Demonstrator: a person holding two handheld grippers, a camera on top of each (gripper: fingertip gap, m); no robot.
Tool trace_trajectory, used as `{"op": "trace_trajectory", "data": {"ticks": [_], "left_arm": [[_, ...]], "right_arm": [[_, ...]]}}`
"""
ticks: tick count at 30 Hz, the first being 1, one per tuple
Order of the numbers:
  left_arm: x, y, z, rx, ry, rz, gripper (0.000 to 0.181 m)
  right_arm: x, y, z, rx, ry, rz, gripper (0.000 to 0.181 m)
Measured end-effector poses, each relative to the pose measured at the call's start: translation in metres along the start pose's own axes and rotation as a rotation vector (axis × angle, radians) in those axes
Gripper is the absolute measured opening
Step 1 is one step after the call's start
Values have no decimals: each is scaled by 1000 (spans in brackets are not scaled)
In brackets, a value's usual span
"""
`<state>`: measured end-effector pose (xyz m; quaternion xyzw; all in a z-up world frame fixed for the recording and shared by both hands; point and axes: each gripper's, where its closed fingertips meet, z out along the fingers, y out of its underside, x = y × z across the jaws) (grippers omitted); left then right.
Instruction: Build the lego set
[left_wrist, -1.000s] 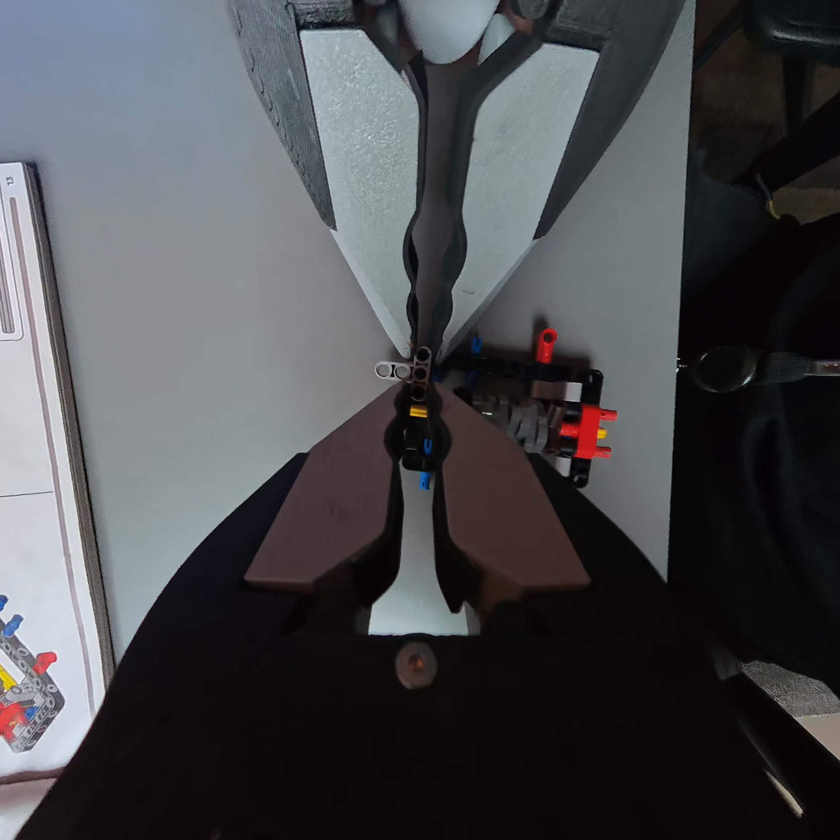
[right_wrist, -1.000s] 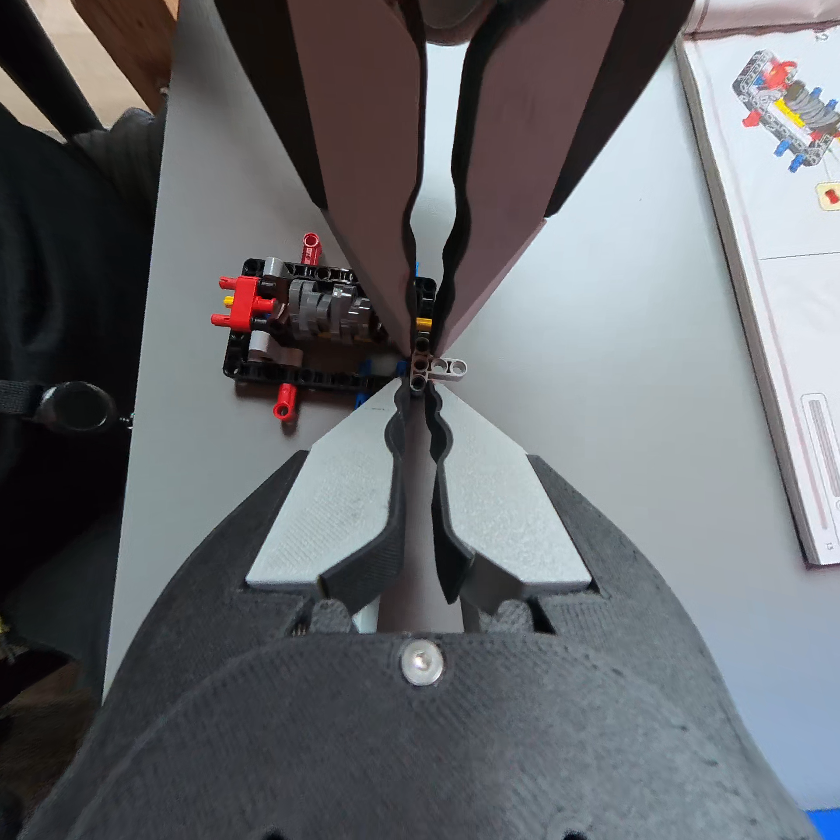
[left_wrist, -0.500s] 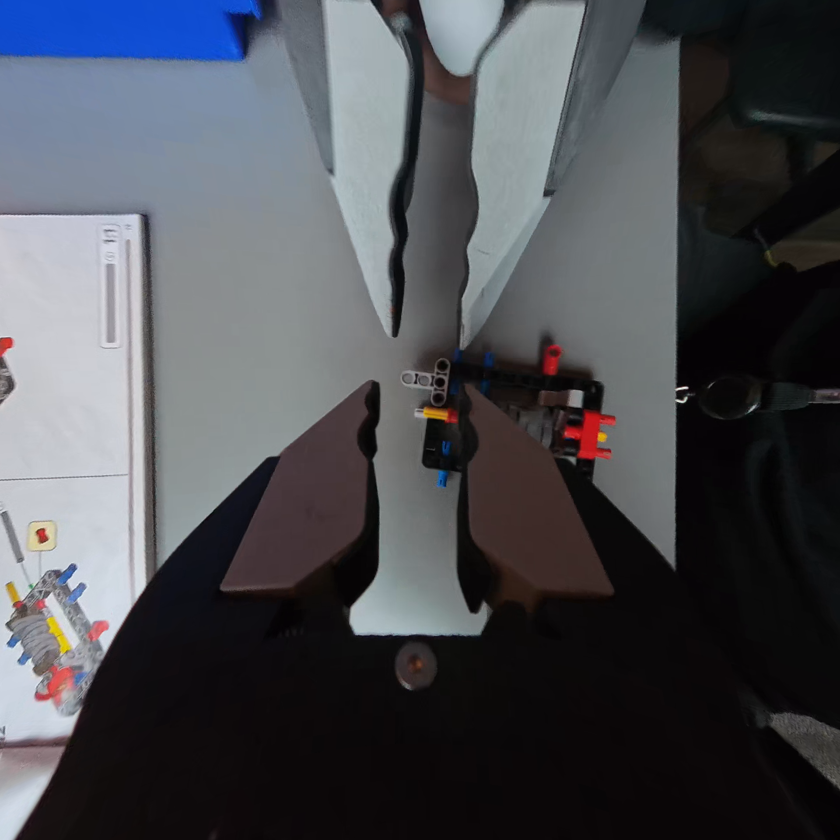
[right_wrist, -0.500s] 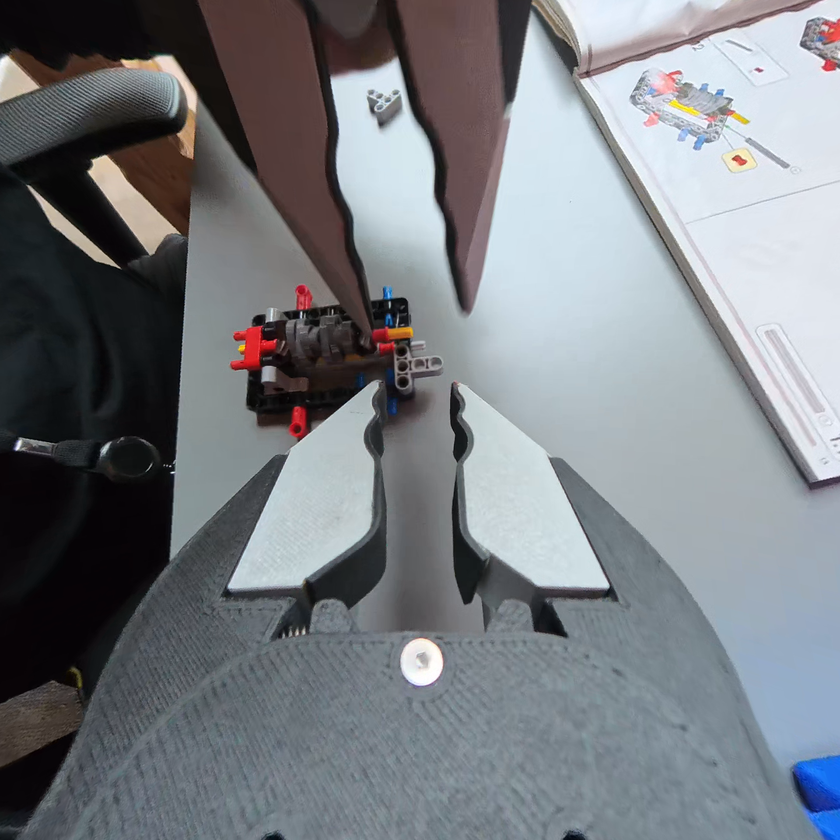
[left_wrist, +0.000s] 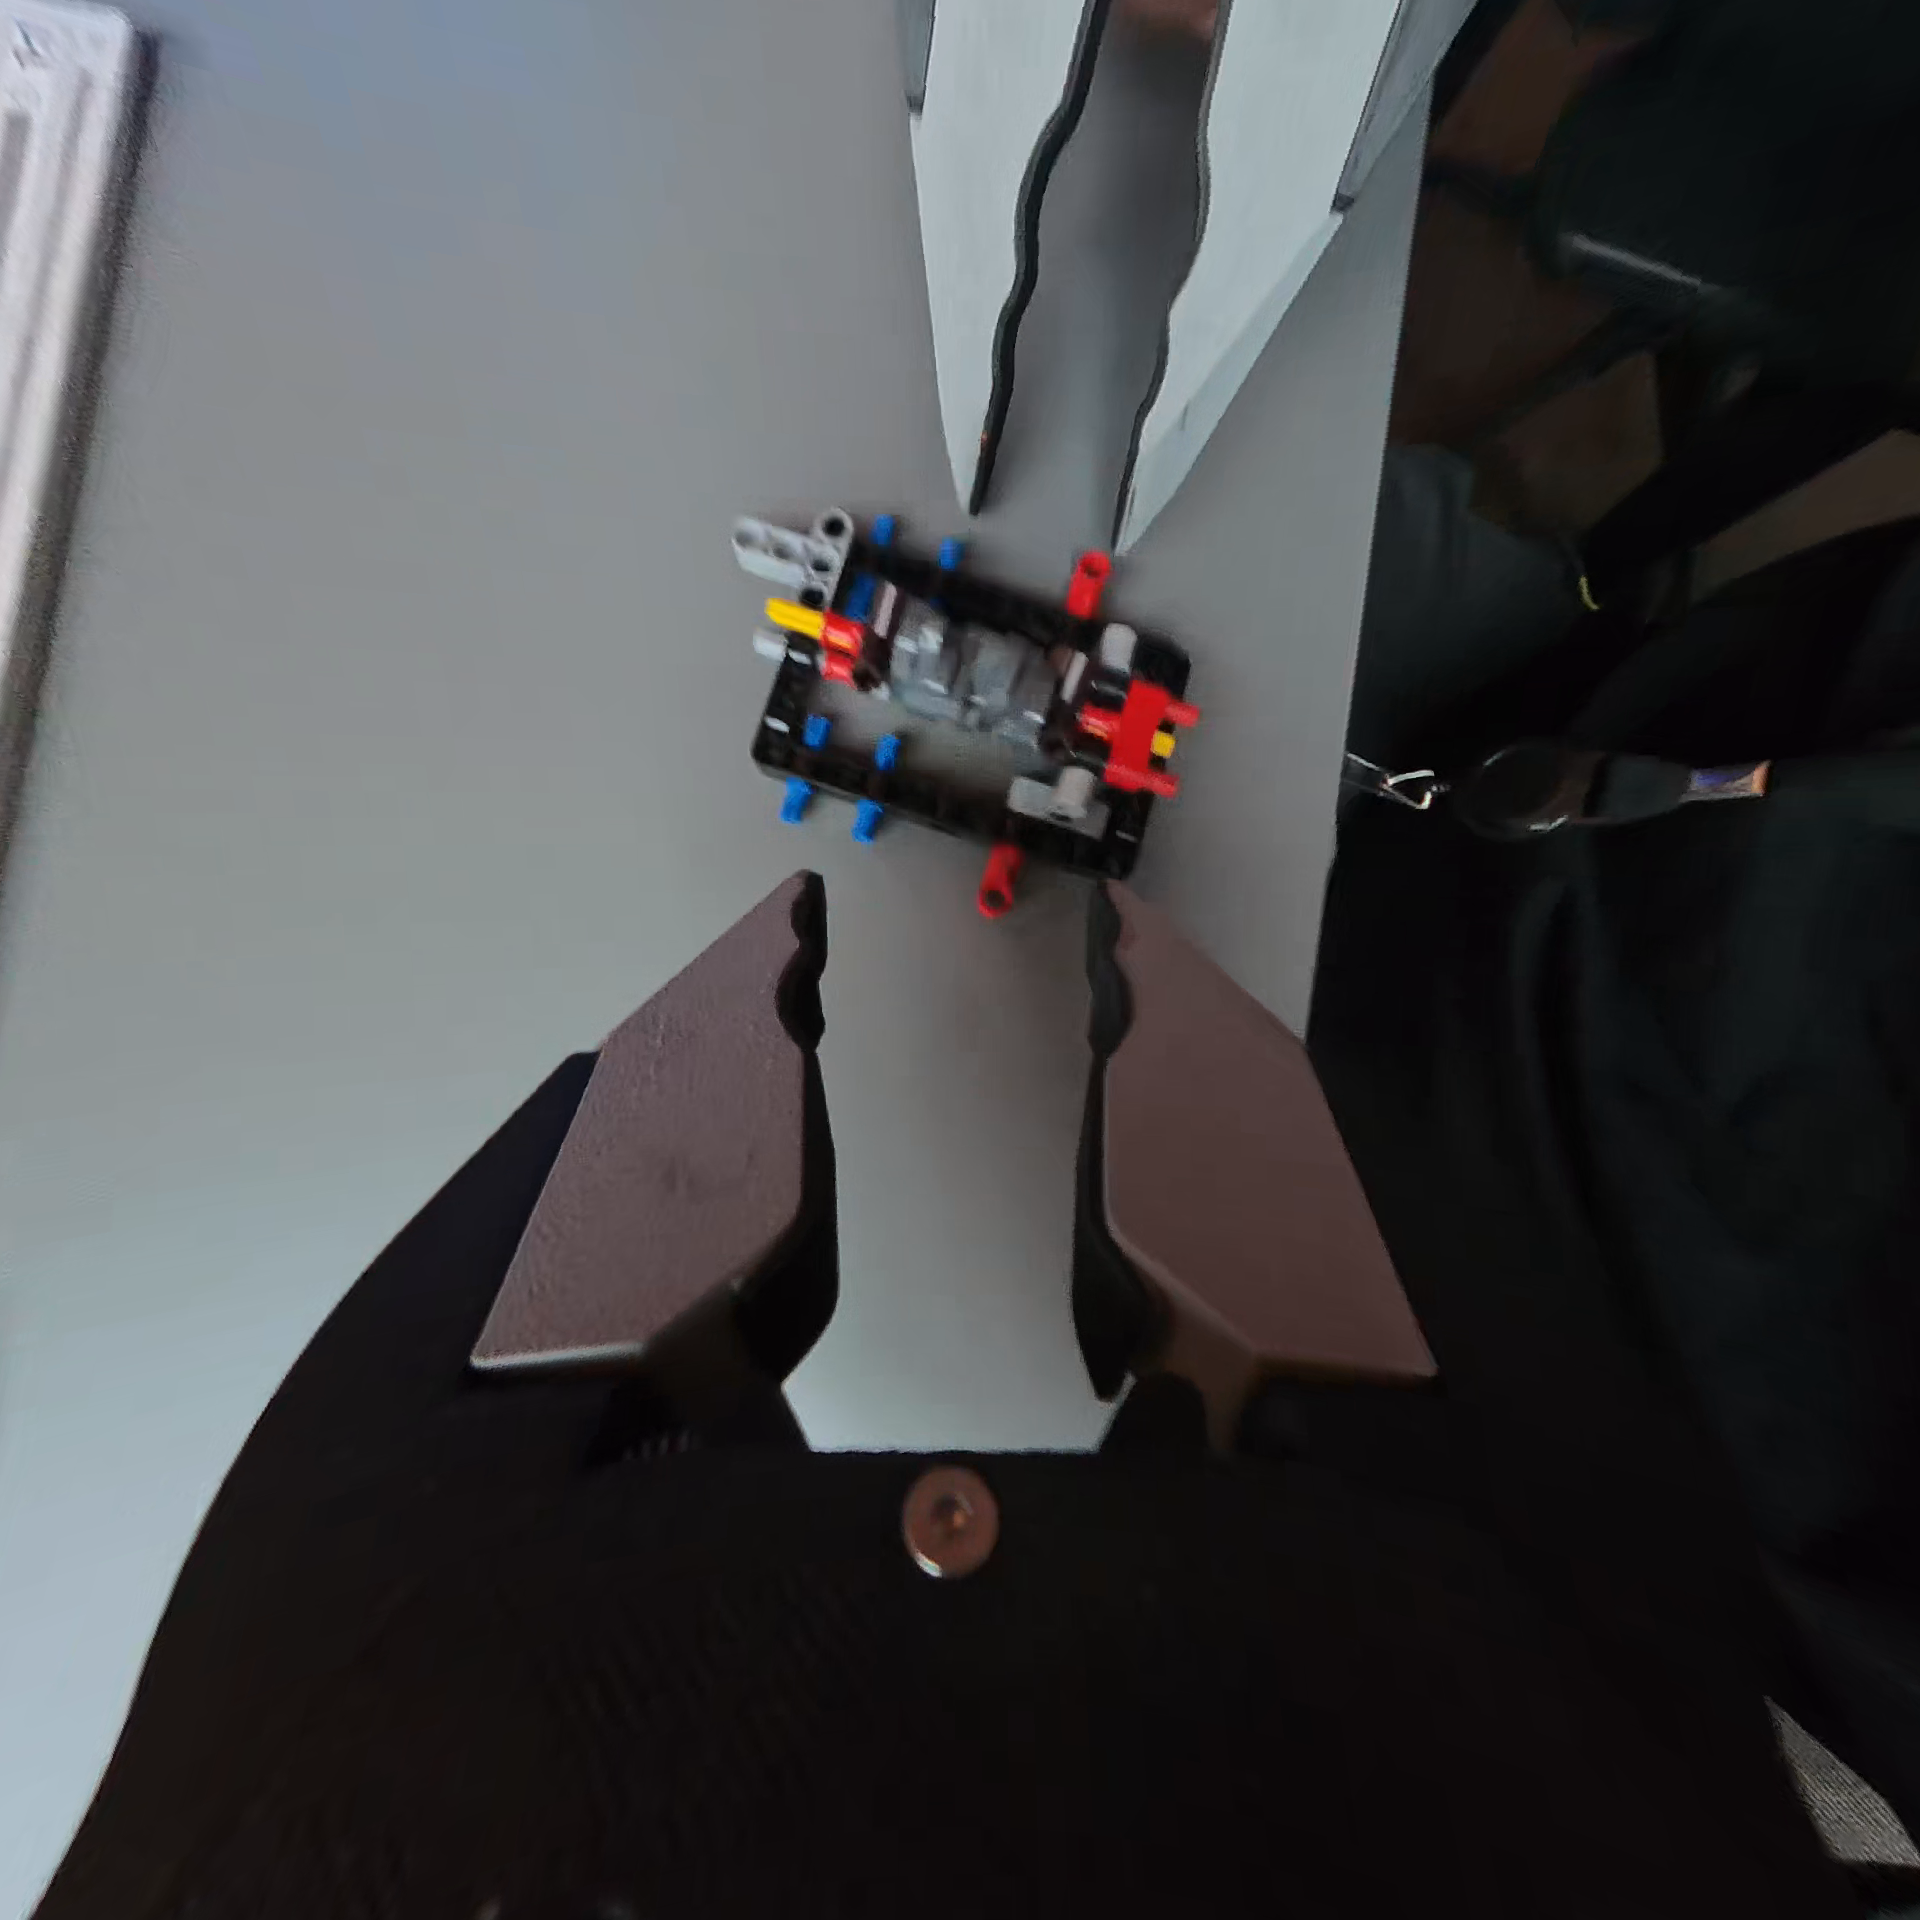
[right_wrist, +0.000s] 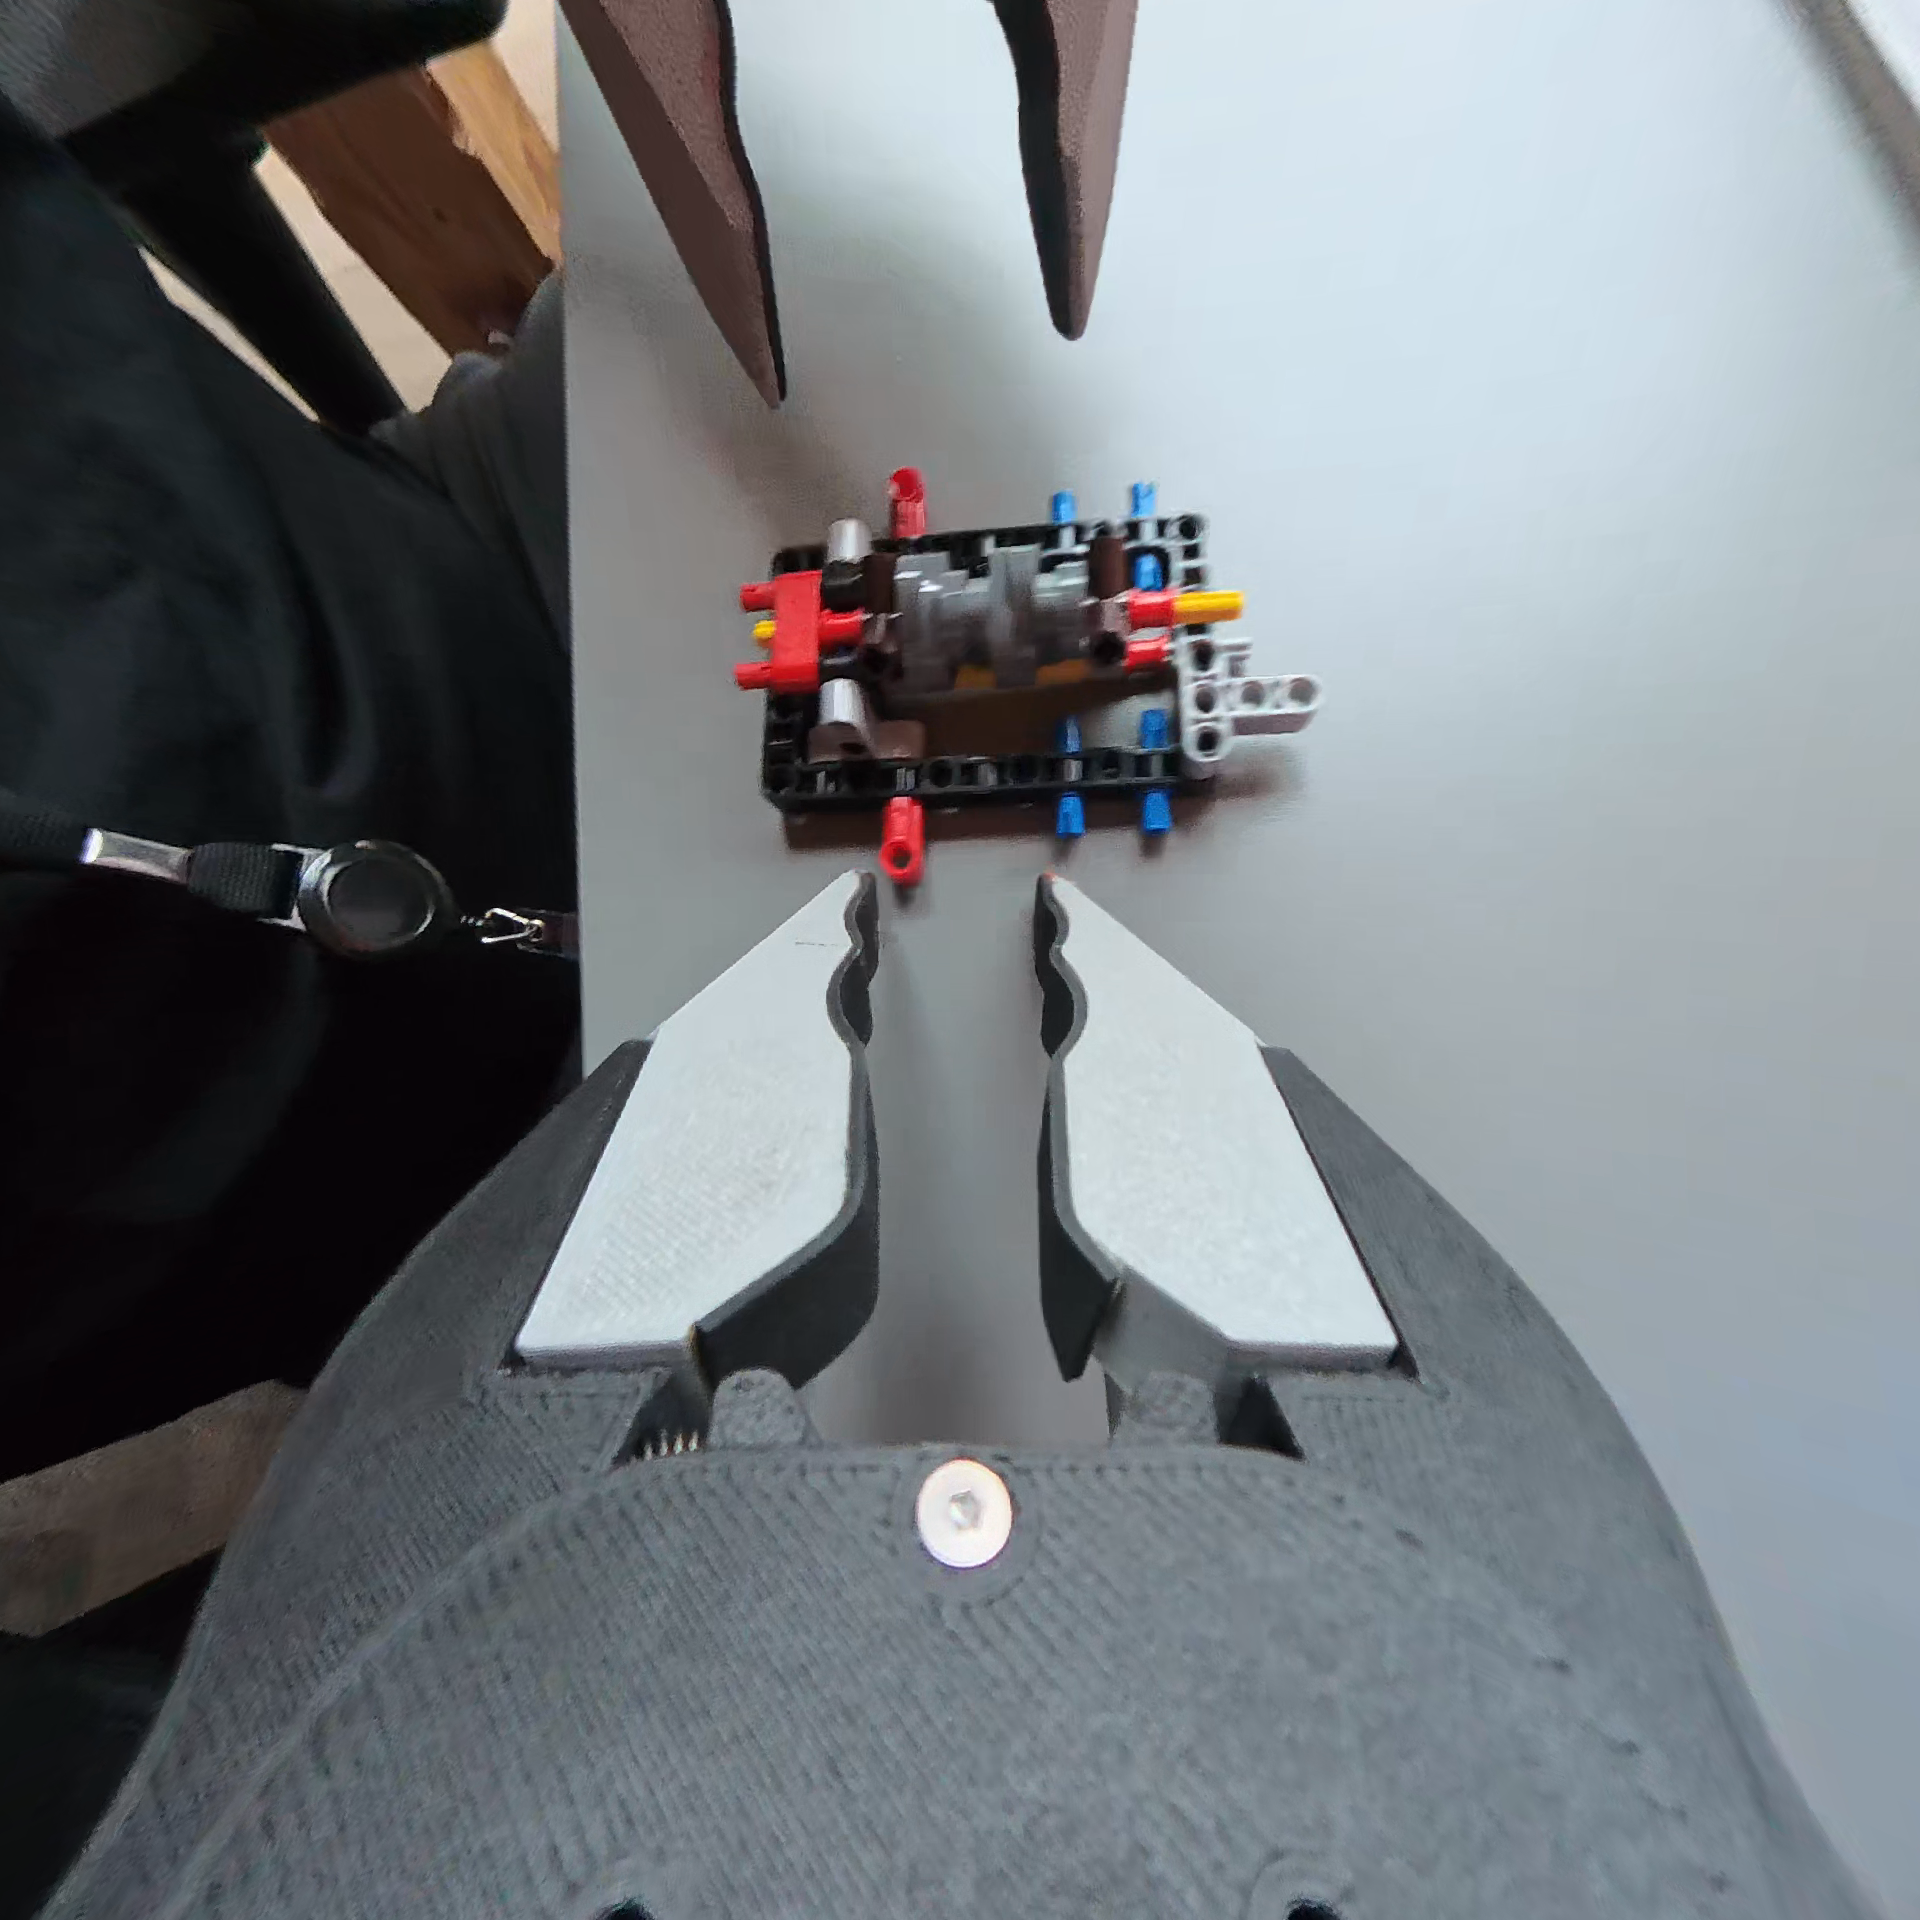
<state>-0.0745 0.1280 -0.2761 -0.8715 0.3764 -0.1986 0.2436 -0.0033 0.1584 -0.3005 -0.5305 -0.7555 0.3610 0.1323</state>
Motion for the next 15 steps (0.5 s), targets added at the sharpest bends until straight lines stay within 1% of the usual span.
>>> {"op": "trace_trajectory", "data": {"ticks": [4, 8, 9, 11, 12, 13, 14, 15], "left_arm": [[19, 19, 9, -12, 31, -23, 48], [6, 32, 12, -20, -45, -33, 49], [-1, 34, 9, -20, -76, -35, 50], [-25, 45, -2, -41, -174, -48, 53], [-34, 52, -10, -57, -209, -54, 52], [-48, 58, -20, -61, -272, -57, 52], [-61, 64, -29, -57, -328, -64, 52], [-69, 71, -37, -55, -349, -89, 51]], "right_arm": [[-17, -7, 13, 3, -31, -14, 26], [-21, -33, 38, 63, -27, 18, 25], [-19, -41, 45, 69, -5, 39, 27], [-16, -56, 56, 102, 46, 78, 44], [-23, -59, 61, 102, 28, 71, 40], [-31, -60, 64, 94, 1, 51, 28], [-38, -61, 66, 90, -16, 31, 30], [-43, -61, 66, 88, -27, 14, 30]]}}
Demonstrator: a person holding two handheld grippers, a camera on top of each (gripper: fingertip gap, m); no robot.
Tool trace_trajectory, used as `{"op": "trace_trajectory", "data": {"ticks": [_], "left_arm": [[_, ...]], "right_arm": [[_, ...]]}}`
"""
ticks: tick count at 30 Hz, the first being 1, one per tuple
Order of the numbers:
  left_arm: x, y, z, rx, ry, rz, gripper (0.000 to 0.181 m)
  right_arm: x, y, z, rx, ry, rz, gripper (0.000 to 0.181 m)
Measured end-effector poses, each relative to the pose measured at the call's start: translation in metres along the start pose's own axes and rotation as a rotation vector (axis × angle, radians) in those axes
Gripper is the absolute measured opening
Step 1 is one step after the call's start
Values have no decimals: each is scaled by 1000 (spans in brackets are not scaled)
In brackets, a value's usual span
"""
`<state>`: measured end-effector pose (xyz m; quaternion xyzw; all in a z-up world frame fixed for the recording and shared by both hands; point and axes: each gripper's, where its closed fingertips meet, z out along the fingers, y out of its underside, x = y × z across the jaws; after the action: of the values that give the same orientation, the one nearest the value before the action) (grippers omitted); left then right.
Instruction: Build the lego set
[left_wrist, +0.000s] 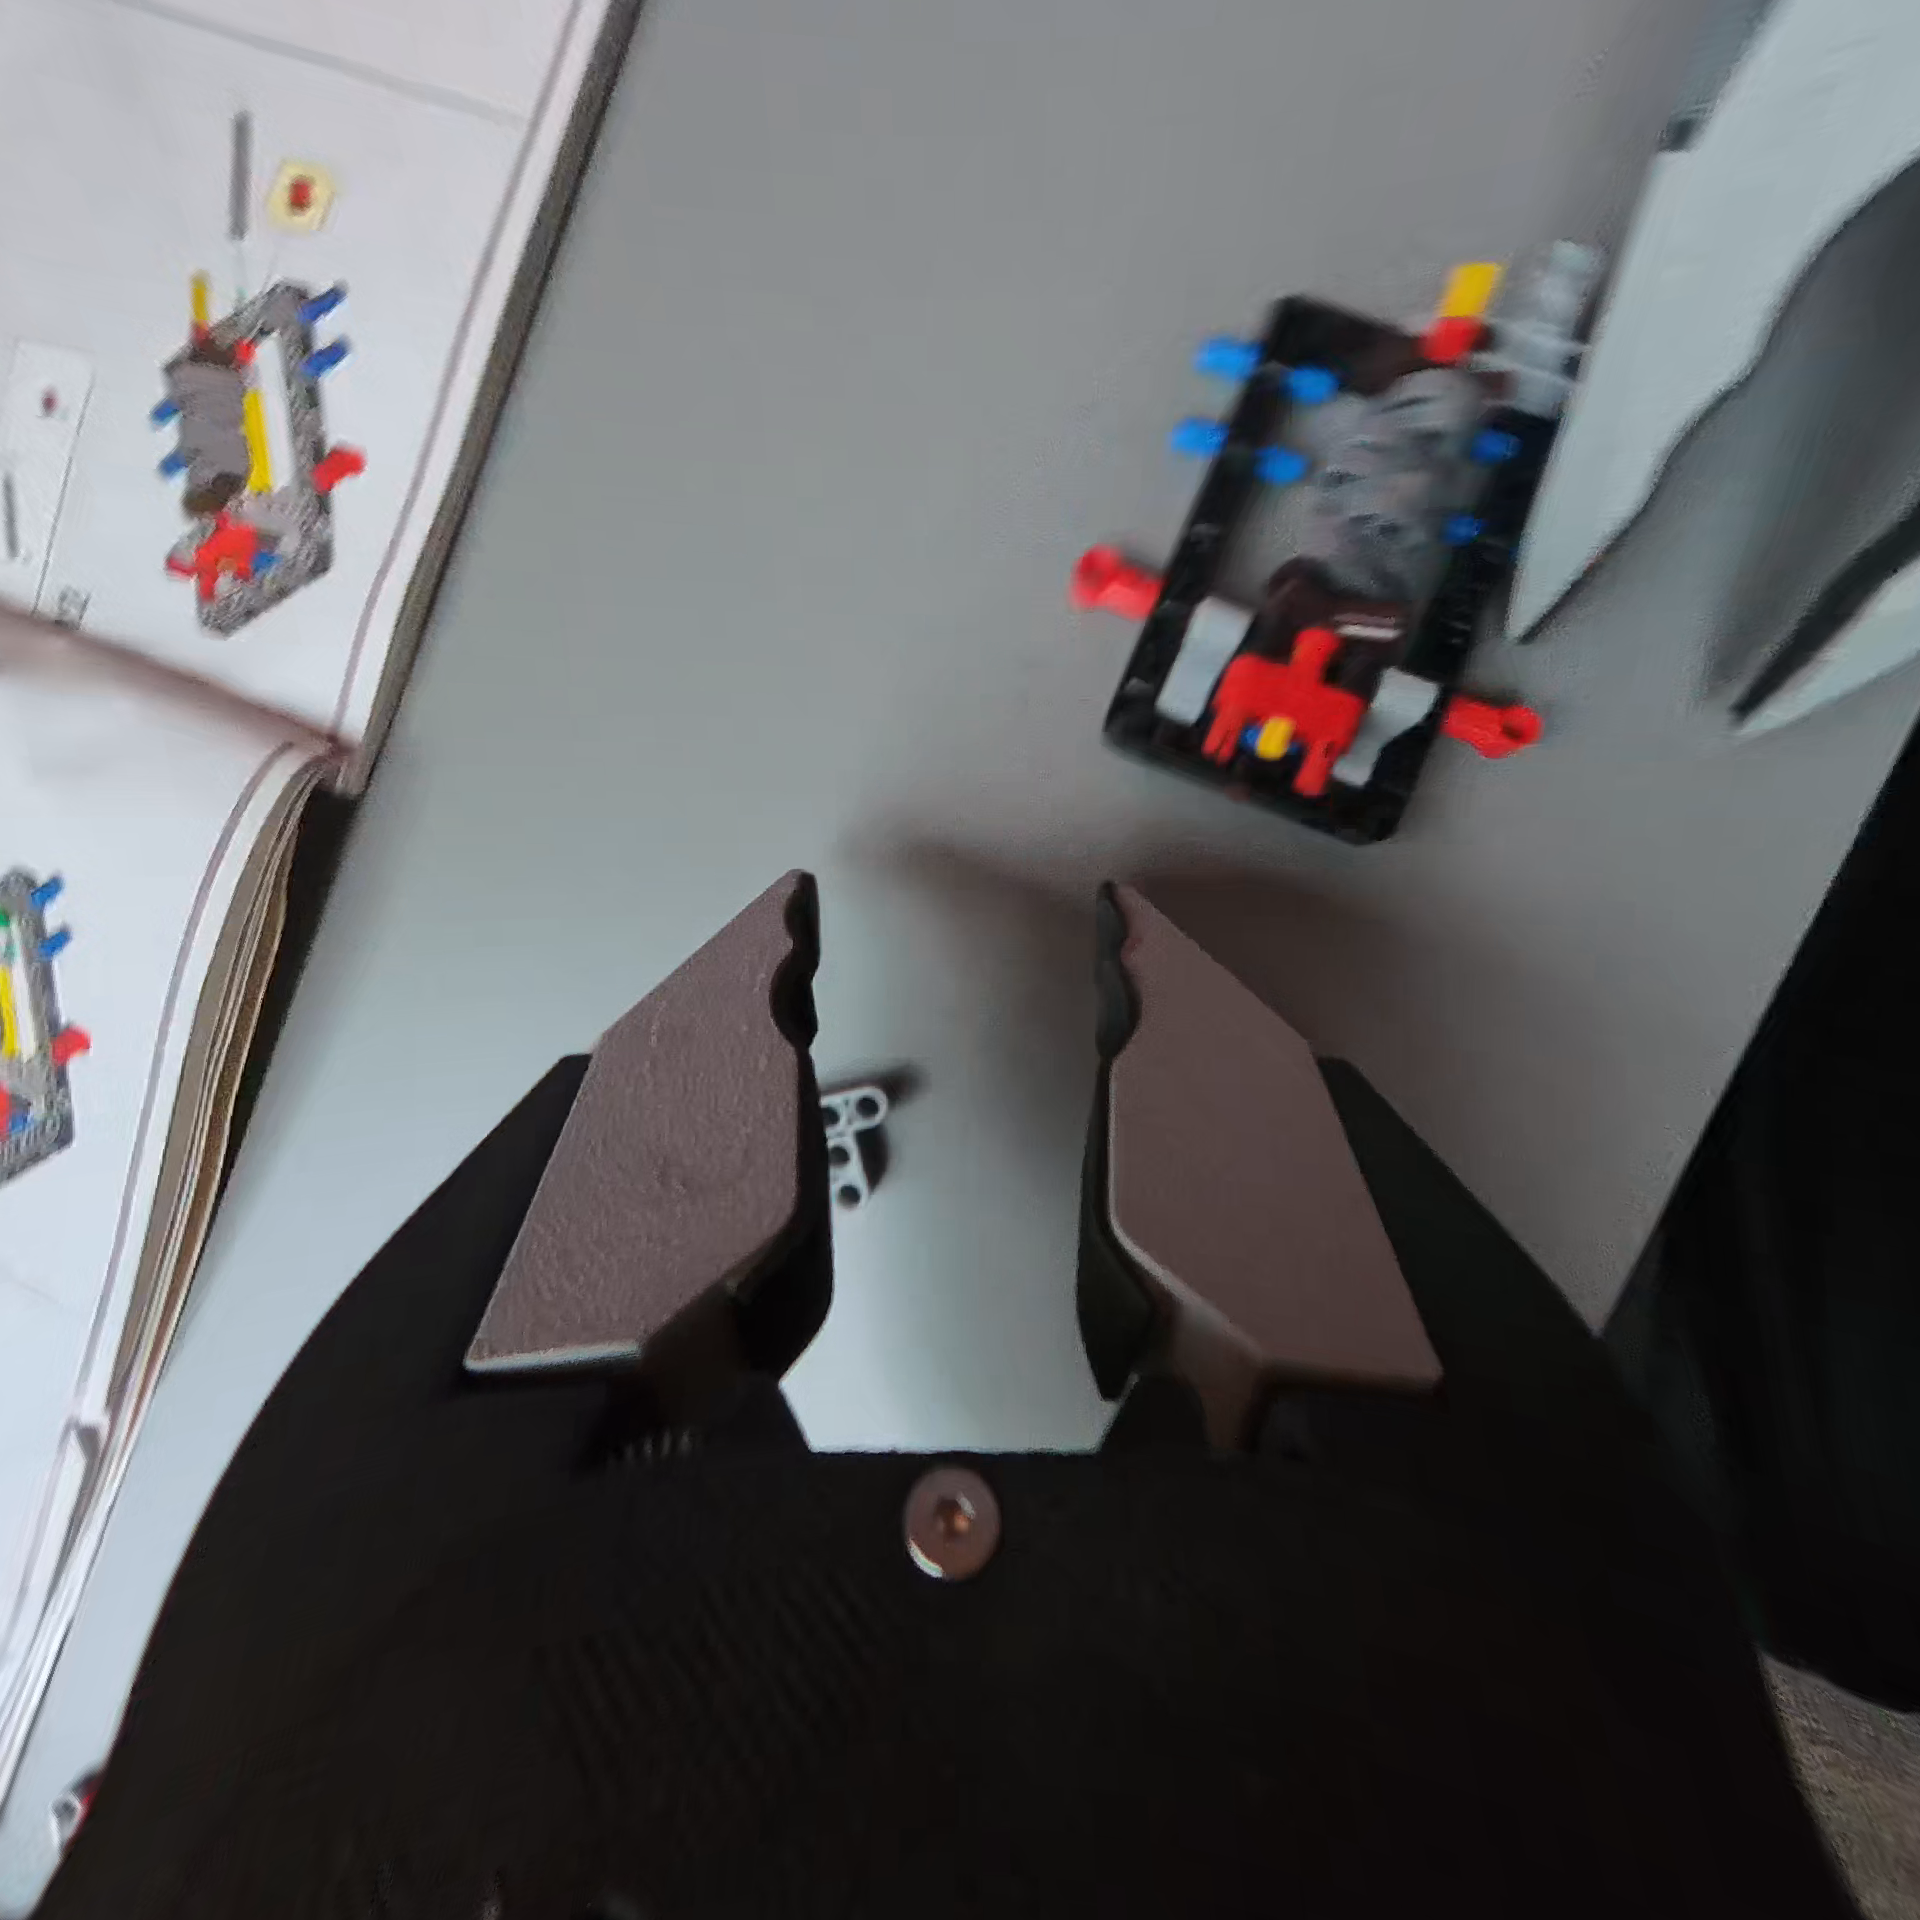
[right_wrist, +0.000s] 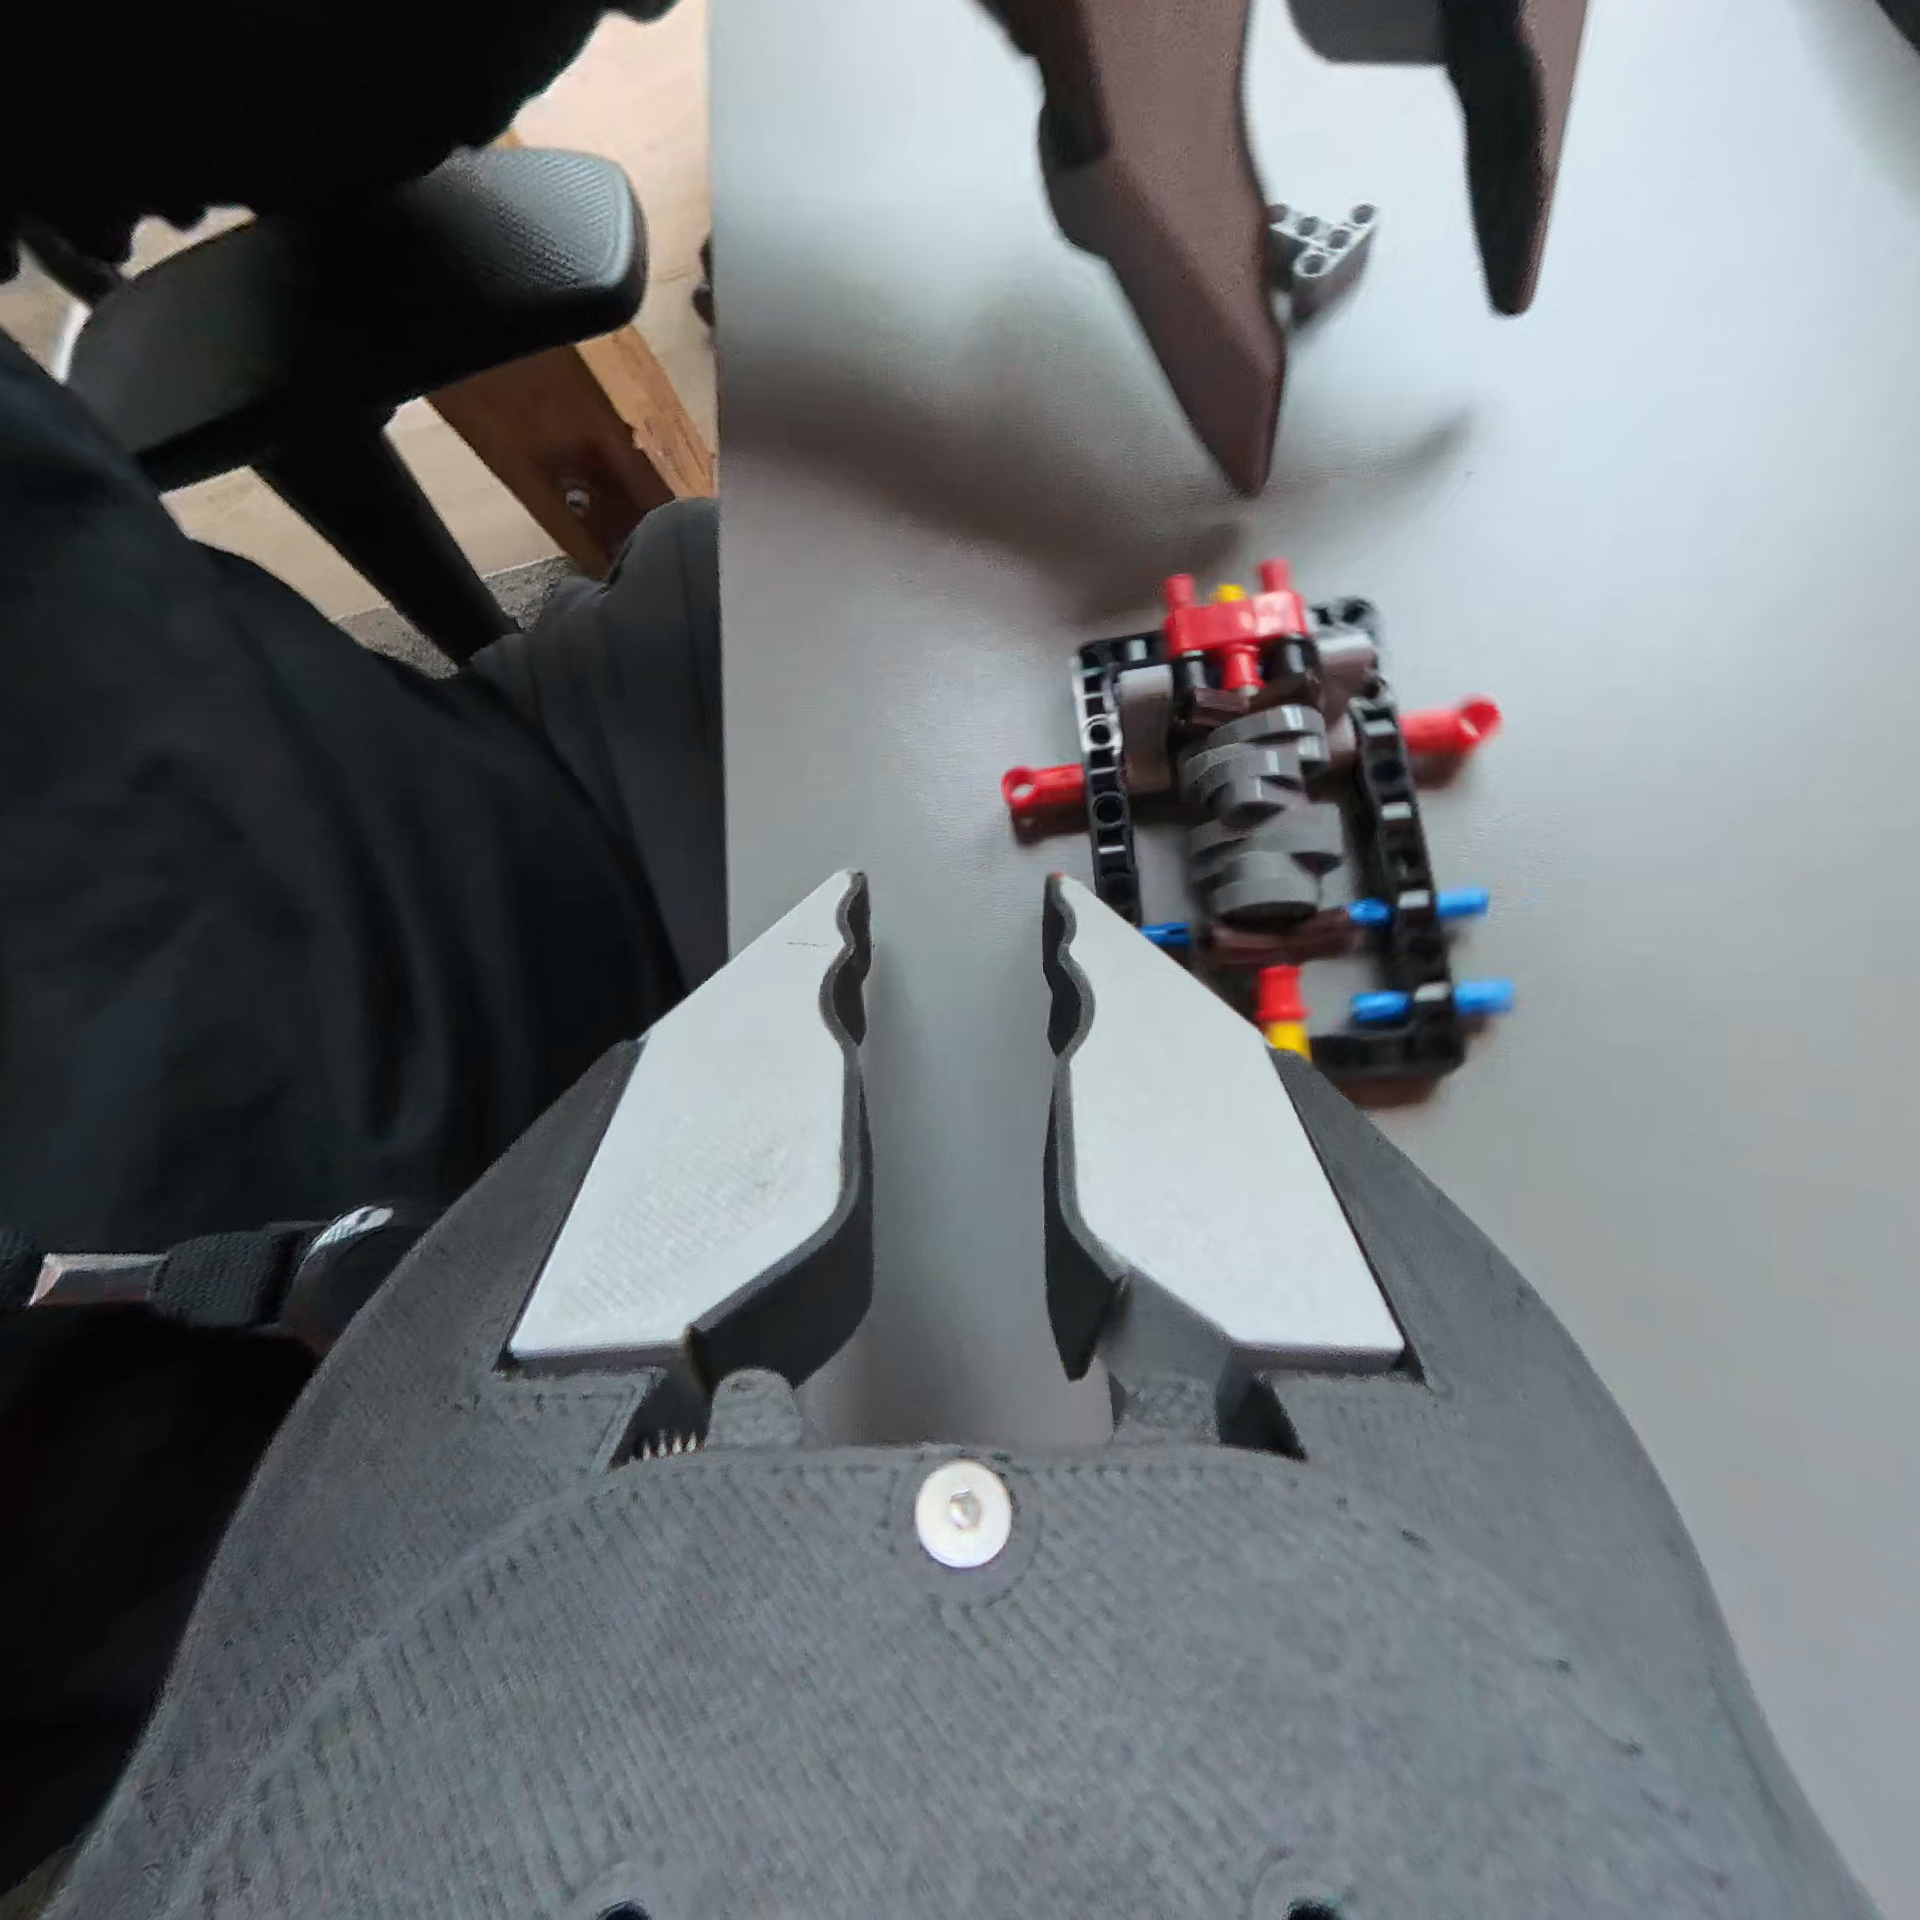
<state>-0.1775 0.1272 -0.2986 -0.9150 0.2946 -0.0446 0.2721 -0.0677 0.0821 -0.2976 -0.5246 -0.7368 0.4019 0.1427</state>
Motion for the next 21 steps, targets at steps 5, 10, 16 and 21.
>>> {"op": "trace_trajectory", "data": {"ticks": [5, 10, 16, 21], "left_arm": [[-1, 6, -14, 77, 33, -109, 54], [41, 5, -7, 76, 96, -84, 66], [52, -22, 17, 83, 56, 13, 69], [-2, -38, 28, 85, -73, 14, 67]], "right_arm": [[3, -11, -30, 102, 42, 1, 28], [32, 1, -77, 169, 162, 62, 33], [58, 23, -81, 159, 185, 127, 43], [67, 37, -72, 89, 263, 87, 43]]}}
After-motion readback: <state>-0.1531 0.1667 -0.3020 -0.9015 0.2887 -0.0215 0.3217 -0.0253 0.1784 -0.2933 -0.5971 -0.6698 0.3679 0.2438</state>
